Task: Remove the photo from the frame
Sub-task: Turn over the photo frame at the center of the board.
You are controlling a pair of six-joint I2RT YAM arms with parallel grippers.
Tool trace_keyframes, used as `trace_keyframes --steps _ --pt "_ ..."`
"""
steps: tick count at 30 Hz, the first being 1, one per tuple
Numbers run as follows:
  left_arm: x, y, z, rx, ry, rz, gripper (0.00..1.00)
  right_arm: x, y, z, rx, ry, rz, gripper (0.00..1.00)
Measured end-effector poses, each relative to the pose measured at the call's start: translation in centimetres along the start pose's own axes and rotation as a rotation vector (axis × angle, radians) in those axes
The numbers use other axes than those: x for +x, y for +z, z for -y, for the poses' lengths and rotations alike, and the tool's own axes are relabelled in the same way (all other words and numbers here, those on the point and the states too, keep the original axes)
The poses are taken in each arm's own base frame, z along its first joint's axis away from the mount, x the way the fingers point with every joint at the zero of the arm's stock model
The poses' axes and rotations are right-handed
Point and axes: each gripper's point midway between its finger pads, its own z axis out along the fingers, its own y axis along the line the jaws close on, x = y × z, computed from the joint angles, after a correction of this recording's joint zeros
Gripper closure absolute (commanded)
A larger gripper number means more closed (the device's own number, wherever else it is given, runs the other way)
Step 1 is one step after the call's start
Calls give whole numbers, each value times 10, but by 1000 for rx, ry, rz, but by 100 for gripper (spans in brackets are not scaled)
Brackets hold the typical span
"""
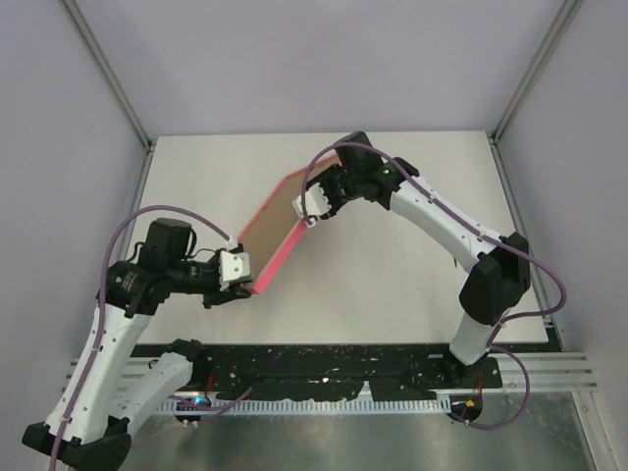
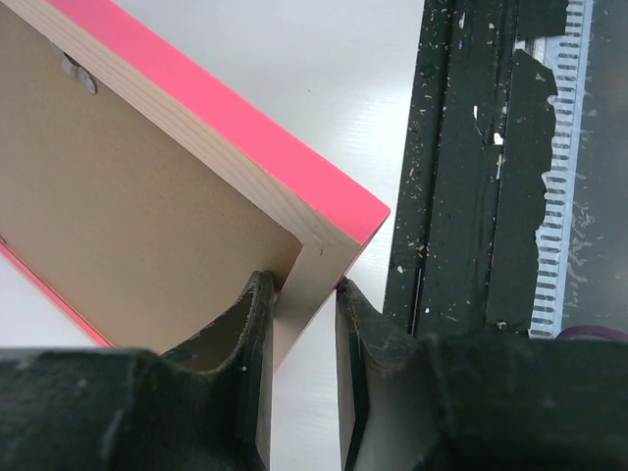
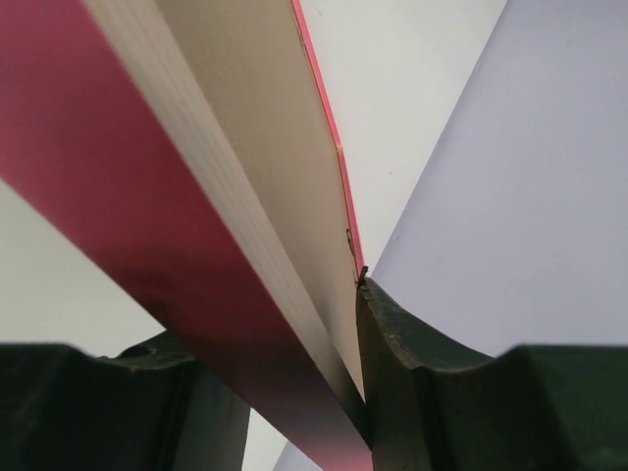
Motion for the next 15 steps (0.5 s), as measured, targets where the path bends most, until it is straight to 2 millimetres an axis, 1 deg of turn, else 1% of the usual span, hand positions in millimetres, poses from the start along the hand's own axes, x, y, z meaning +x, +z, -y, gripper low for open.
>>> trace_keyframes --steps 3,4,6,8,9,12,15 --pt "2 -1 -1 -3 -6 0 100 -1 0 0 -2 -40 -6 67" --pt "2 -1 -1 -7 -8 -2 100 -1 0 0 -5 -67 -11 71" --pt "3 -3 -4 -22 -10 -3 100 -1 0 -1 -13 -121 -22 76" --pt "3 -6 -5 -40 -7 0 94 0 -1 -2 -23 -165 -35 78" --pt "3 -6 -6 -46 -8 1 89 0 -1 -3 -31 -184 -42 78" --pt "4 -7 -6 -49 -17 0 54 0 -1 -5 -39 -171 -53 81" --pt "5 -7 -9 -64 -51 -2 38 -2 0 -11 -57 -151 -59 85"
